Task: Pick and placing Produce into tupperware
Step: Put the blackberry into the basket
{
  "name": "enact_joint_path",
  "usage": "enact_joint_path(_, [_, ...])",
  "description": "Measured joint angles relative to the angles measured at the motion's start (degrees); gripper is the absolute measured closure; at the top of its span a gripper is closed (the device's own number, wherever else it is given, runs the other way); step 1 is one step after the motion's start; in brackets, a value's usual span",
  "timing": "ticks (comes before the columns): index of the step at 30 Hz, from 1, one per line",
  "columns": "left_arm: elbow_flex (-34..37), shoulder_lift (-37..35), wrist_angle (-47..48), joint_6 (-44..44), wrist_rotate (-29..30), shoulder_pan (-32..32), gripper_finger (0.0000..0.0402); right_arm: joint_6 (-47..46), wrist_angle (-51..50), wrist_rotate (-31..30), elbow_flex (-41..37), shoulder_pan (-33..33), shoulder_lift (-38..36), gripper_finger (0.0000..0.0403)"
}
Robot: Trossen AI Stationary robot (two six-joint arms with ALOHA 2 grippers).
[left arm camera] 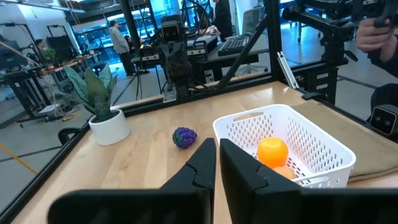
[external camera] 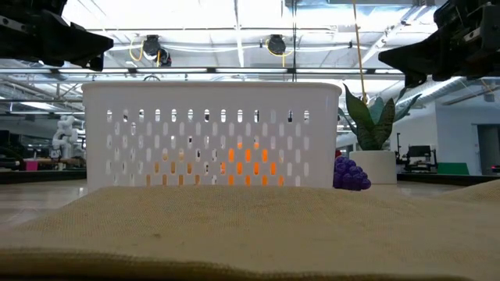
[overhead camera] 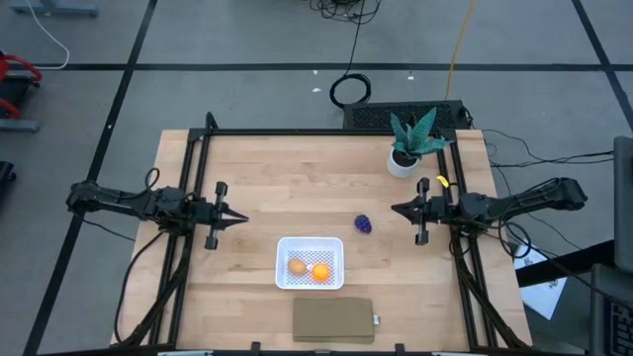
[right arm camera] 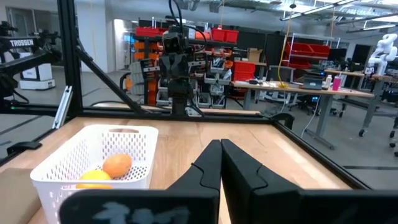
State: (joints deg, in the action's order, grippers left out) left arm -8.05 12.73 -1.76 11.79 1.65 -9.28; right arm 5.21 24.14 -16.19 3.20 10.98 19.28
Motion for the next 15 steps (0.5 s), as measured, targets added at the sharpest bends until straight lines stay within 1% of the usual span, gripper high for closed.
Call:
enact_joint_path(4, [0.0, -0.01, 0.0, -0.04, 0.0, 0.0, 0.0375, -0.17, 0.61, 0.0, 0.02, -0.01, 1.0, 0.0403])
enact_joint_path(9, [0.0, 0.0, 0.0, -0.02, 0.0, 0.0, 0.0387, -0.23, 3.43, 0.0, 0.4, -0.02, 3.55, 0.0403])
enact_joint_path(15, [0.0, 0.0, -0.02, -0.04, 0.0, 0.0, 0.04, -1.12, 1.94, -0.02, 5.51, -0.02, 10.57, 0.0403])
